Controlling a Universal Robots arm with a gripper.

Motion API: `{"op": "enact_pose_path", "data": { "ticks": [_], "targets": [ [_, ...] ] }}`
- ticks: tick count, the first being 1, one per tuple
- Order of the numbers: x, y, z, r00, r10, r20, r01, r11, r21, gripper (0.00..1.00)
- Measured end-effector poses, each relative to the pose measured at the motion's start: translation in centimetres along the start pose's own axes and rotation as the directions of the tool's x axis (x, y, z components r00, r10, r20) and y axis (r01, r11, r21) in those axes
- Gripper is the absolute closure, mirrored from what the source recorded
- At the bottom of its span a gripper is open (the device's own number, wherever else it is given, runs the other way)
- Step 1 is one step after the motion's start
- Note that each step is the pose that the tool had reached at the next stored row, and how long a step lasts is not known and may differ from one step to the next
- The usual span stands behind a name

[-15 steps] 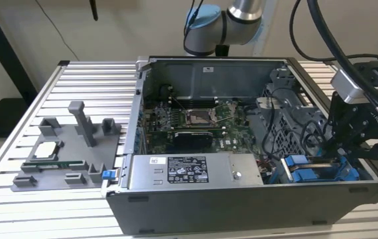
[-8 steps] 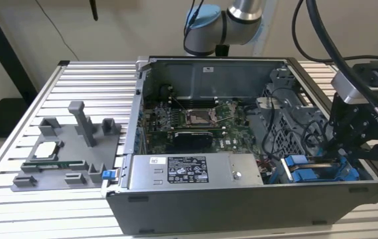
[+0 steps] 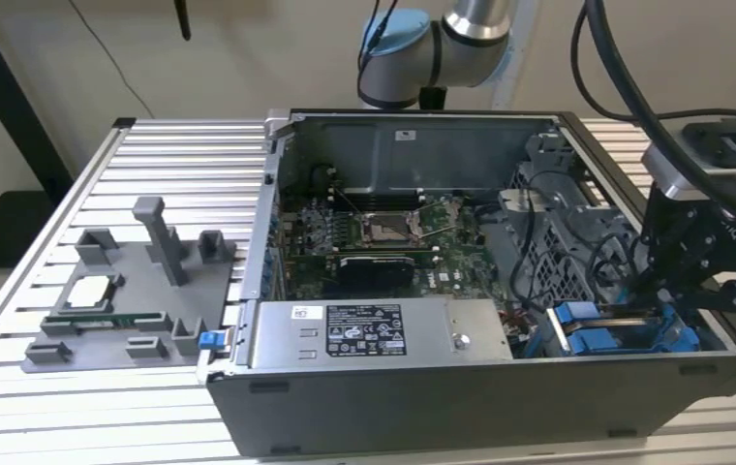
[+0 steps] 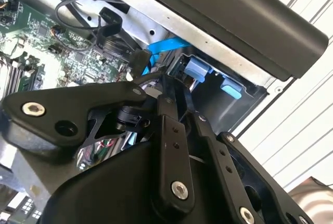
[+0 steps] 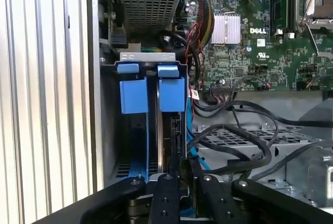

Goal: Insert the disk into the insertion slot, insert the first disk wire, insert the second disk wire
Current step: 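Insert the first disk wire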

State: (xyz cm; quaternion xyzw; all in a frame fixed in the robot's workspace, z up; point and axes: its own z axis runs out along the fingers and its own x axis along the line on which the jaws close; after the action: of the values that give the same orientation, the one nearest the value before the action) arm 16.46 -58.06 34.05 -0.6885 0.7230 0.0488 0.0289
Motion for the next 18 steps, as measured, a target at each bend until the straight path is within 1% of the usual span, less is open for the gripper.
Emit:
{"op": "enact_pose_path", "data": {
  "ticks": [8,13,16,18],
  "targets": [
    [0.03,0.18,0.17,0.9998,0.020,0.0002,-0.020,0.9998,0.0023,1.00],
    [0.07,0.17,0.56,0.9995,0.031,0.0011,-0.031,0.9995,0.0034,1.00],
    [0.11,0.17,0.87,0.9993,0.037,-0.0001,-0.037,0.9993,0.0040,1.00],
    [0.11,0.16,0.92,0.9993,0.037,0.0007,-0.037,0.9993,0.0041,1.00]
  ]
}}
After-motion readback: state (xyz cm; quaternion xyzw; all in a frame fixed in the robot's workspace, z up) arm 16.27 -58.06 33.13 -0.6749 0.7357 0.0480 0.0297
